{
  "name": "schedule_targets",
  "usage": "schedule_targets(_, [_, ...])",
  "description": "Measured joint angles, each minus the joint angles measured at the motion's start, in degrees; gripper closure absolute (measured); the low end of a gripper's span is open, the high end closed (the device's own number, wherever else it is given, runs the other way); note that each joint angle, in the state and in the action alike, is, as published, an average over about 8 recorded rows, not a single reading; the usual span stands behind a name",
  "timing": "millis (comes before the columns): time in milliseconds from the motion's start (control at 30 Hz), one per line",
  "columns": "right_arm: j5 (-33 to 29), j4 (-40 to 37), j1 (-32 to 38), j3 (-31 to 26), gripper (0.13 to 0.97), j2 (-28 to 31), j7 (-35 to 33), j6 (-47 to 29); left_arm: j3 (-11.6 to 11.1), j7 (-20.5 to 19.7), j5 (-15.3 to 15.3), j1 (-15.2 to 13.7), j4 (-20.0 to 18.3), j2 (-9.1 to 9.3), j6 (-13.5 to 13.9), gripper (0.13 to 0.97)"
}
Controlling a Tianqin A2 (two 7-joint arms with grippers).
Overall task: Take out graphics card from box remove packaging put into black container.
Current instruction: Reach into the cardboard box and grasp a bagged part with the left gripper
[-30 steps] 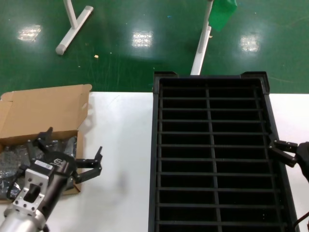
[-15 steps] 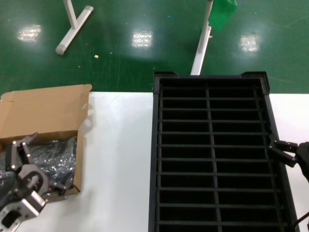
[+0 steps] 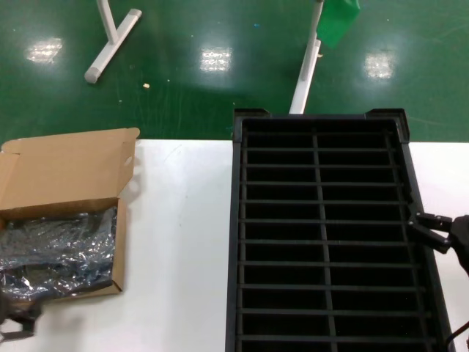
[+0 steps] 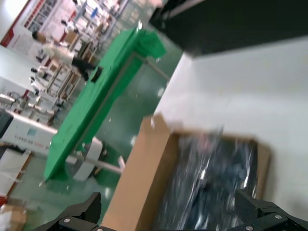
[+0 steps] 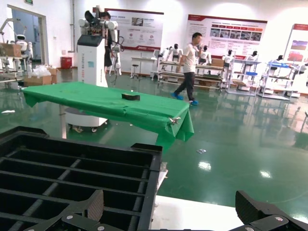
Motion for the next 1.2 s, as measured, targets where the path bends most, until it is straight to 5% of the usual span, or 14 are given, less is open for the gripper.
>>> schedule_targets(333, [0.0,0.0,0.0,0.0,0.129,0.0,0.0,0.0,-2.0,7.0,-1.9,-5.1,8.9,-2.78,3.5,0.132])
schedule_targets(800, [0.0,0.0,0.0,0.0,0.129,0.0,0.0,0.0,4.3,12.1,-0.8,-16.0,17.4,-5.72,6.1,0.132])
schedule_targets(1000, [0.0,0.0,0.0,0.0,0.129,0.0,0.0,0.0,6.2,11.3,-0.1,-17.1,18.1,-6.86,5.5,0.132])
schedule_targets(1200, [0.0,0.0,0.0,0.0,0.129,0.0,0.0,0.0,7.2,9.6,0.2,-15.3,16.8,-7.75,5.0,0.132])
